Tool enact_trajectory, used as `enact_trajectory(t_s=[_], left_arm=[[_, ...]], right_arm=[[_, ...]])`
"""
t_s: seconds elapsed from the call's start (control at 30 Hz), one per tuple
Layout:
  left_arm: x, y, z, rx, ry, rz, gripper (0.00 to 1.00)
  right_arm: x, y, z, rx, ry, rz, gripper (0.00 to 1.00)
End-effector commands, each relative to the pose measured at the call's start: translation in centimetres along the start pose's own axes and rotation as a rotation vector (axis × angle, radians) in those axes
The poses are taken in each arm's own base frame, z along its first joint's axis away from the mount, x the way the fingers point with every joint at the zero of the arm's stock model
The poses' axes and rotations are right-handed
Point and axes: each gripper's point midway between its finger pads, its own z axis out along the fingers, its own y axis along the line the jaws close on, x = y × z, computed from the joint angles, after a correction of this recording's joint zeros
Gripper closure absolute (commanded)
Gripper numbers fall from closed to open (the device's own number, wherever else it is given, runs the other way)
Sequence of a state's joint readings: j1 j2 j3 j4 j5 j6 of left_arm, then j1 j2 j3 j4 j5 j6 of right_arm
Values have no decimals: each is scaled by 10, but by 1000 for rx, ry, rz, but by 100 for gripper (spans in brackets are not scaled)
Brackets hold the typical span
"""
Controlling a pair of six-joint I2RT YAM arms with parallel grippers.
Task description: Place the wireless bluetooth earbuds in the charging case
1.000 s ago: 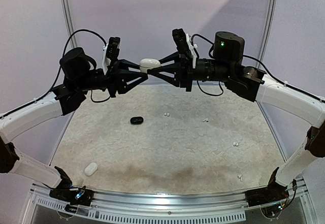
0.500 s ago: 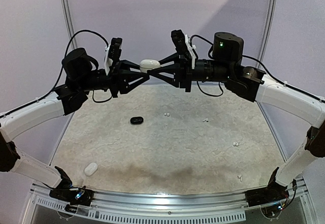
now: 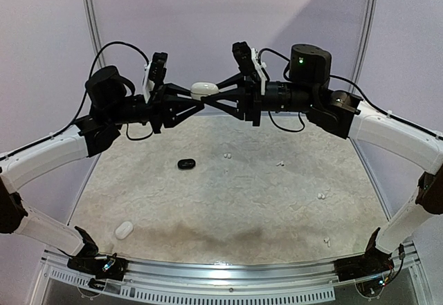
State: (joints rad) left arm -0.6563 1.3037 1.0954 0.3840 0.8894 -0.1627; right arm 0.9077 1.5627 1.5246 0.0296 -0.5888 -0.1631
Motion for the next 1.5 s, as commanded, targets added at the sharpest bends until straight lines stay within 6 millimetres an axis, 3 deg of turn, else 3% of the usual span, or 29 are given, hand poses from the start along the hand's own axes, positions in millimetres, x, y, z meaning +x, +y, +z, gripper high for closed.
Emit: enact_trajectory(t_s=[0.0,0.1,0.23,0.53,0.77,1.07,1.27,1.47], left_arm=[[0,-10,3,16,-5,25,100],[10,-7,1,-8,35,53,100],[22,-3,-1,-32,81,114,100],[44,8,-5,-96,178,242,100],[56,6,-9,-84,226,334,100],[84,3,-16,-48,322,420,100],[89,4,-17,-49,333,427,100],[81,1,-15,-49,285,366,100]], right_arm=[[46,-17,11,79,137,85,76],[42,-22,8,114,135,91,53],[36,-25,4,139,145,77,41],[34,-26,11,115,158,74,35],[38,-38,12,172,198,85,36],[44,-39,12,161,215,111,38],[46,-40,11,156,219,129,39],[62,-42,11,158,266,145,39]])
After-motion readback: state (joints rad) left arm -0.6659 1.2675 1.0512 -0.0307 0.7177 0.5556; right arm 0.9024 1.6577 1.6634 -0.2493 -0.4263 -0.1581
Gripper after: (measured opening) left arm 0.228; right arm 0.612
